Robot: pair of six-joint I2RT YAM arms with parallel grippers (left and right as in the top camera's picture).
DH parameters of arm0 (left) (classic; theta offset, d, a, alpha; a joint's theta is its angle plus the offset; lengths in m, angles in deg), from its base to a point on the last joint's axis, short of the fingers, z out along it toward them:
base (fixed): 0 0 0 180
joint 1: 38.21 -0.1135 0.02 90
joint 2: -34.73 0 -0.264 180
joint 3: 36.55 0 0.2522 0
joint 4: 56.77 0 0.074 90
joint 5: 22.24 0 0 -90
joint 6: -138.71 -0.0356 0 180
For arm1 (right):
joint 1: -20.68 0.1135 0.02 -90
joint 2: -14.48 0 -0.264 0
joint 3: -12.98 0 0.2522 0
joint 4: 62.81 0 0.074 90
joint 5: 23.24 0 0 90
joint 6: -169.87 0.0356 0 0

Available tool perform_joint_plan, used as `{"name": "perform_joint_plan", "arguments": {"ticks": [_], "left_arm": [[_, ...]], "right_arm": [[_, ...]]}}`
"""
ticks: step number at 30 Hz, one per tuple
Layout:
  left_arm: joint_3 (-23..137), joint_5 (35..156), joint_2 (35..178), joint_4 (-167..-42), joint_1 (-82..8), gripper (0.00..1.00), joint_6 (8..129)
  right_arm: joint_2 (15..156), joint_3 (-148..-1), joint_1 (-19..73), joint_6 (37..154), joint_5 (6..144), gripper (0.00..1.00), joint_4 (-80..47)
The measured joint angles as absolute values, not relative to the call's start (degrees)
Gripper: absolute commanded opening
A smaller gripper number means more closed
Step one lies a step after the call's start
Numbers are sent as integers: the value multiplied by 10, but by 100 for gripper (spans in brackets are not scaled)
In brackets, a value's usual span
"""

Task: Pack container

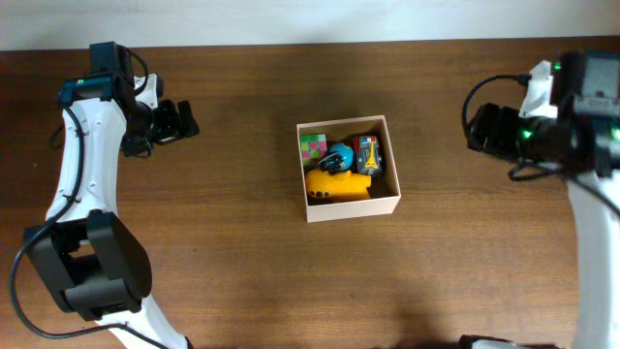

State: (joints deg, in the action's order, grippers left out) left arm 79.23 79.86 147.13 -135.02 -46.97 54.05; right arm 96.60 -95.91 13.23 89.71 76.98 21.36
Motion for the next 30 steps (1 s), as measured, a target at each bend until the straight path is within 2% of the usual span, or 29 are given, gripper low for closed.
{"name": "perform_joint_plan", "arguments": {"ticks": [1,2,14,30], "left_arm": [[792,799,1471,-1350,-470,99,541],[792,799,1471,-1350,-470,99,541],[792,799,1471,-1350,-470,99,541],[792,799,1471,-1350,-470,99,540]], "right_arm": [[944,-959,136,894,780,90,208],[923,-959,140,891,789,99,204],[692,-963,151,883,821,99,212],[583,-962,151,773,695,99,194]]}}
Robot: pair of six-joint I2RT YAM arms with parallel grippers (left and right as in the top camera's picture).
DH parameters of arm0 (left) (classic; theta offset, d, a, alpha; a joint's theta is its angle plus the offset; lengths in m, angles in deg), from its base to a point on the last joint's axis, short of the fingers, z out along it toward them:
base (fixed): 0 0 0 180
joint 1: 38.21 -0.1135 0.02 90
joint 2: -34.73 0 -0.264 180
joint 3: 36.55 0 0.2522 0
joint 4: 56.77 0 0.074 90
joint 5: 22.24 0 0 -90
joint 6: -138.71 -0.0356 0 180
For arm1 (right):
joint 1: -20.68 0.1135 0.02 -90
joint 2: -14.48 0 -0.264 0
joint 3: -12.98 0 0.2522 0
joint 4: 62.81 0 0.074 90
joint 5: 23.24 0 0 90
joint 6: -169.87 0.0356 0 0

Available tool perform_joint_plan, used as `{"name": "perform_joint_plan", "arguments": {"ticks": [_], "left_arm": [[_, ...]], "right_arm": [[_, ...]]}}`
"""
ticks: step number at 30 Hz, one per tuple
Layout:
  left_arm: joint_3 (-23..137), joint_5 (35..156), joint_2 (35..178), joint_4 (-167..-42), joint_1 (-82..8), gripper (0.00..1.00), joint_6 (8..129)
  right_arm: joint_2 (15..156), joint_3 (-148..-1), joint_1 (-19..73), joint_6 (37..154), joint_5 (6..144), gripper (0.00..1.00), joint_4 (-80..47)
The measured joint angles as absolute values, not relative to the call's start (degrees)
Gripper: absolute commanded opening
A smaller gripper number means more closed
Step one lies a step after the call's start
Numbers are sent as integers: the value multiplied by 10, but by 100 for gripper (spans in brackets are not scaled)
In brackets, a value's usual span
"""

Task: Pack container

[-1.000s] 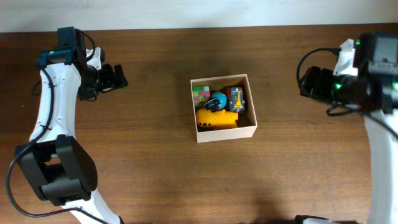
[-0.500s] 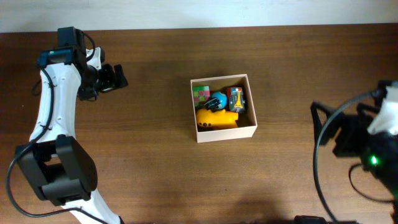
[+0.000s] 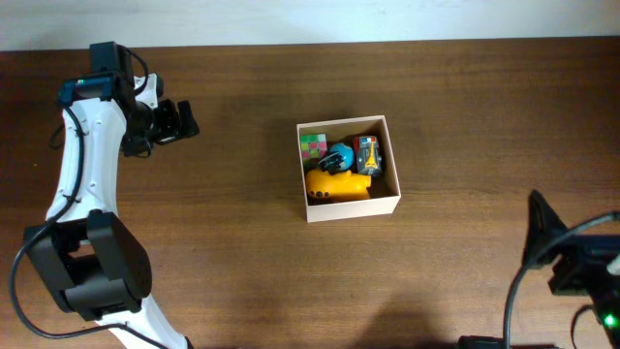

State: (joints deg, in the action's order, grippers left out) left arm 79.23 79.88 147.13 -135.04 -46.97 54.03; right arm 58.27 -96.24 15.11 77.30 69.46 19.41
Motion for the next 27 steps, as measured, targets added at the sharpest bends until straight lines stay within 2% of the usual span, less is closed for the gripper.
{"name": "perform_joint_plan", "arguments": {"ticks": [4,8,19,27], "left_arm": [[792,799,1471,-1350,-470,99,541],[792,799,1471,-1350,-470,99,541],[792,797,1471,-1350,-470,99,541],[792,797,1471,-1350,-470,99,541]], "right_arm": [[564,-953,151,733,670,99,179],[517,-878,140,714,663,99,135],[322,-415,127,702,711,99,-89],[226,-221,127,702,749,99,-165]]}}
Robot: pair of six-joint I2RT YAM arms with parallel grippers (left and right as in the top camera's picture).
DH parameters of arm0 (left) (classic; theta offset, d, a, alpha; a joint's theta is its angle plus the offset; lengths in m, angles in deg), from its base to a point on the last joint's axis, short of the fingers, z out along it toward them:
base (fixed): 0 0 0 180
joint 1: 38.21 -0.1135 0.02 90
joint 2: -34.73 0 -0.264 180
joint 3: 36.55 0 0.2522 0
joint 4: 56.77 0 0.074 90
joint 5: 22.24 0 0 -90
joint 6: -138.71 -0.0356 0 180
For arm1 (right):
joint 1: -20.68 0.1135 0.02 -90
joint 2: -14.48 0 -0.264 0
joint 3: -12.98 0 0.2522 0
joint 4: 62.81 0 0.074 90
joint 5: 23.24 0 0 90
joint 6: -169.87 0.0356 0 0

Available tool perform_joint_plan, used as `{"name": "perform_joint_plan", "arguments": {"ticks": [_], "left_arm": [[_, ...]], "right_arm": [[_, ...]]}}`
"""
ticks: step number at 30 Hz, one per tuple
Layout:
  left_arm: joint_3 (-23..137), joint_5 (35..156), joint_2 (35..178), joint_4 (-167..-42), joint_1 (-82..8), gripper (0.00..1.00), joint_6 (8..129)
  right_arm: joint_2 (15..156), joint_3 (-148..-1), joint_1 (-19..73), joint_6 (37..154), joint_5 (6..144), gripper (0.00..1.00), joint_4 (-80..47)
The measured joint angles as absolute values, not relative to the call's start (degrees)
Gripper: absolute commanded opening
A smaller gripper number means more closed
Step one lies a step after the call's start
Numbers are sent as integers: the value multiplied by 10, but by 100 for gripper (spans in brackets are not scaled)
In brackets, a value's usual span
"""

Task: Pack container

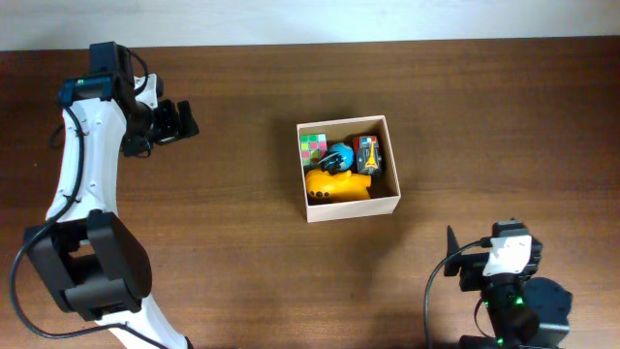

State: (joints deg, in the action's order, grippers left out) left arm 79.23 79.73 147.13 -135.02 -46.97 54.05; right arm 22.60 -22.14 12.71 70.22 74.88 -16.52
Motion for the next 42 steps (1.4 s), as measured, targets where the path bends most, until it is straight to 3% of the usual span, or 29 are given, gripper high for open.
{"name": "perform_joint_plan", "arguments": {"ticks": [17,42], "left_arm": [[792,797,1471,-1350,-470,99,541],[792,797,1471,-1350,-470,99,541]], "right_arm": [[154,-101,127,768,759,99,-170],[154,-98,127,777,760,99,-172]]}}
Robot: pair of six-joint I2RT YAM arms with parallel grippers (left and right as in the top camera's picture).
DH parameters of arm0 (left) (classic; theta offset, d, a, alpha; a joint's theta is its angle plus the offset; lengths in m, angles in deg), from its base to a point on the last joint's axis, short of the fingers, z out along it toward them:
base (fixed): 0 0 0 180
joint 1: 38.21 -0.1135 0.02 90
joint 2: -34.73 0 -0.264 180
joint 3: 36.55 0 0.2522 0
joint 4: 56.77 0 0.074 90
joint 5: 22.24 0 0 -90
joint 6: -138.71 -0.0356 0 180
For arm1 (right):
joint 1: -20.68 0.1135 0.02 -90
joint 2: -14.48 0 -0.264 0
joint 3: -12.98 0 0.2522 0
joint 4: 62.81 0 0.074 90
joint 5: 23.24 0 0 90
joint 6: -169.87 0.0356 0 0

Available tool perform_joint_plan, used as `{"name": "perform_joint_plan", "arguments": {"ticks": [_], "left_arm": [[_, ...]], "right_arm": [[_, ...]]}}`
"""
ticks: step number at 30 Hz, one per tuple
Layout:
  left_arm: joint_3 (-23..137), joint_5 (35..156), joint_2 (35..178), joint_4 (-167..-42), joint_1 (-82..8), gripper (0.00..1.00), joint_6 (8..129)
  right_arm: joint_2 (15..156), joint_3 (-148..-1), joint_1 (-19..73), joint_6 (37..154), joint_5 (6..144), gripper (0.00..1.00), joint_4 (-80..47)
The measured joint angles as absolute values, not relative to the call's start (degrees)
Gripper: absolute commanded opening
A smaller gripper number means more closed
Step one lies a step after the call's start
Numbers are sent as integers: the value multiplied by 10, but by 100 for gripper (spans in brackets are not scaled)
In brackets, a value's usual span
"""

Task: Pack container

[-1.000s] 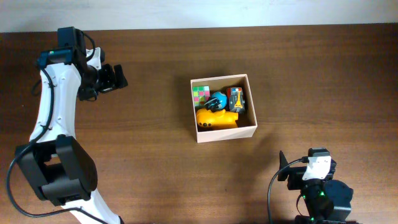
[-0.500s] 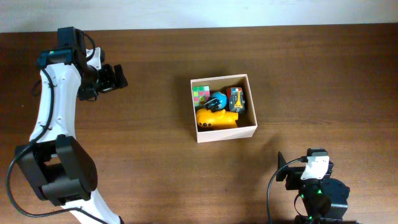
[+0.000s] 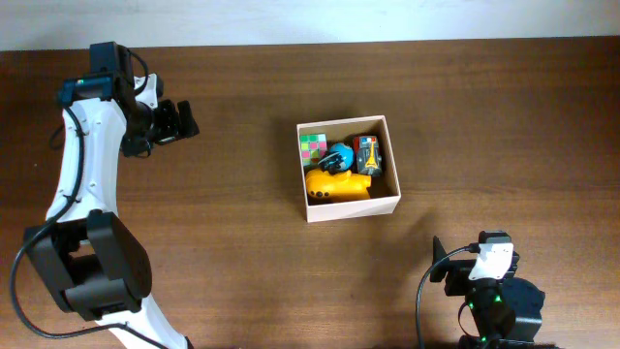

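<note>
A cream open box [image 3: 355, 206] stands at the table's middle. Inside it lie a pink-and-green cube [image 3: 312, 146], a blue round toy [image 3: 339, 155], a red-and-yellow toy car [image 3: 366, 153] and a yellow submarine toy [image 3: 337, 186]. My left gripper [image 3: 184, 122] hangs far to the box's left, pointing right, with nothing seen in it. The right arm [image 3: 489, 286] sits folded at the near right edge. Its gripper [image 3: 441, 264] is dark and small, and its jaws cannot be made out.
The brown wooden table [image 3: 242, 252] runs to a pale wall strip at the back. The left arm's white links [image 3: 77, 174] reach down the left side to its base at the near left corner.
The right arm has settled slightly lower and to the left at the near right edge. The left arm and the box's contents have not moved.
At first the right gripper hovered at the far right, level with the box, and the box held its several toys. Then the right arm had dropped to the near right corner, and it was folded there in the last earlier moment and now. The left arm stayed still.
</note>
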State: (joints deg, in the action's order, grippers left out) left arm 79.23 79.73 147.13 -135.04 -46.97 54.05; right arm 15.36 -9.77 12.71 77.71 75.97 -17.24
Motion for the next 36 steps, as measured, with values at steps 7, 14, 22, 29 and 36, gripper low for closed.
{"name": "perform_joint_plan", "arguments": {"ticks": [7,14,22,29,36], "left_arm": [[792,797,1471,-1350,-470,99,541],[792,790,1464,-1353,-467,99,541],[779,736,1294,-1176,-400,99,412],[653,684,1049,-1099,-354,99,268],[441,630,890,-1031,-356,99,245]], "right_arm": [[154,-98,127,778,760,98,-172],[154,-98,127,778,760,99,-172],[154,-98,127,778,760,99,-173],[154,-98,127,778,761,99,-172],[154,-97,127,778,761,99,-174]]}}
